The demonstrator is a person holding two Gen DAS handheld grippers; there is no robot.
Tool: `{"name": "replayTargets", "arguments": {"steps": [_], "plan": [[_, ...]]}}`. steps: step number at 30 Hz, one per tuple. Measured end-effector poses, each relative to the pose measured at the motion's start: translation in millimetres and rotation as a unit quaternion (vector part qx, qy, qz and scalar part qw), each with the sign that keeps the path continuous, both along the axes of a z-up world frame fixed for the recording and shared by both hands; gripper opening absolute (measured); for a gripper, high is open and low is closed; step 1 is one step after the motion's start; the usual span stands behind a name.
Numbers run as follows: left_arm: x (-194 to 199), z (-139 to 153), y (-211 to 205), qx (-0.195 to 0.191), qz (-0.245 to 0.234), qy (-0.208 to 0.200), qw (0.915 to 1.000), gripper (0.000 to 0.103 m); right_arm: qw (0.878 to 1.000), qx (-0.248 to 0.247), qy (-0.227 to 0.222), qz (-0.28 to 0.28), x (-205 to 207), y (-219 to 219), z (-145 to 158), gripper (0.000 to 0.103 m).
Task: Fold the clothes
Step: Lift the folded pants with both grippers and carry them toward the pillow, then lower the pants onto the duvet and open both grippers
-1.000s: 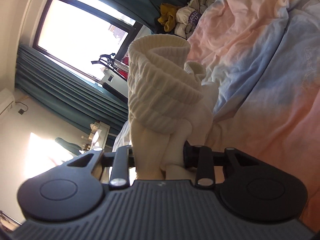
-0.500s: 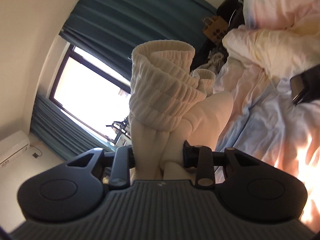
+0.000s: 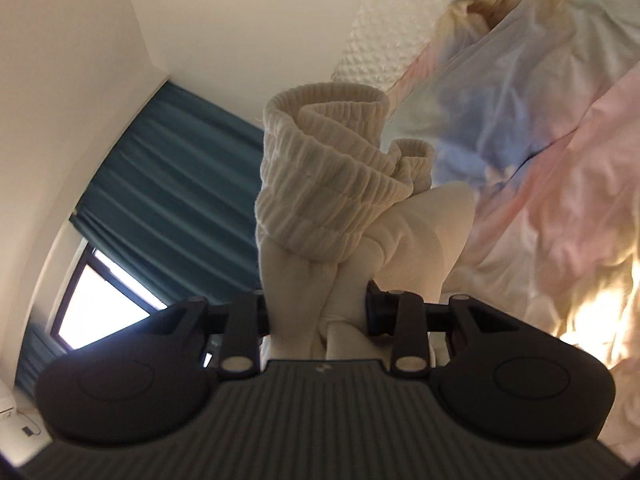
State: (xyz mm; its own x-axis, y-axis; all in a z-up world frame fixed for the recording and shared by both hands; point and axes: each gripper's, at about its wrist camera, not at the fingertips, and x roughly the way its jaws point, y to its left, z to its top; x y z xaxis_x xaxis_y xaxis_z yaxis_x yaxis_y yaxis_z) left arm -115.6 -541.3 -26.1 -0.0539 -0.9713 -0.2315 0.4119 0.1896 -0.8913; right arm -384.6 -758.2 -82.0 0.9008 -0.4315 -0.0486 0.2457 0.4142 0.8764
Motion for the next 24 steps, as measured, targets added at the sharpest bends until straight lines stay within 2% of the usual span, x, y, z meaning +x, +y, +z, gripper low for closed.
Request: {"name": "replayTargets", "arguments": {"steps": [3,7,12,15,18,22,24], "plan": [[-13.1,-42.3,-41.6,0.017,-0.035,0.015,0.9991,0.042,0.999,0.017,-0.011,-0.04,-30.2,-15.6,-37.9,0.035],[-30.6,-75.3,-73.2,0.042,-0.051,0.022,0.9976,0.042,0.995,0.059,-0.007,-0.076,-52.7,-25.1,-89.7,0.035],[-32.6,-115.6,-84.6,0.061,-0.064,0.006,0.9961,0.042,0.99,0.111,0.013,-0.09,-71.3,-29.8,-144.9,0.035],[-32.5,-126.1,-84.4,0.076,-0.067,0.006,0.9948,0.043,0.988,0.116,0.021,-0.095,-74.7,-23.1,-169.6,0.036],[-34.1,-130.7,-84.2,0.092,-0.066,-0.003,0.9935,0.047,0.986,0.131,0.006,-0.102,-81.0,-17.9,-192.4,0.037],[-34.5,-130.9,-82.4,0.114,-0.073,-0.012,0.9907,0.059,0.984,0.141,-0.001,-0.111,-84.8,-12.3,-199.8,0.038],[-33.7,-127.4,-78.3,0.123,-0.078,-0.01,0.9892,0.06,0.982,0.147,-0.001,-0.115,-86.4,-9.6,-200.0,0.039]]}}
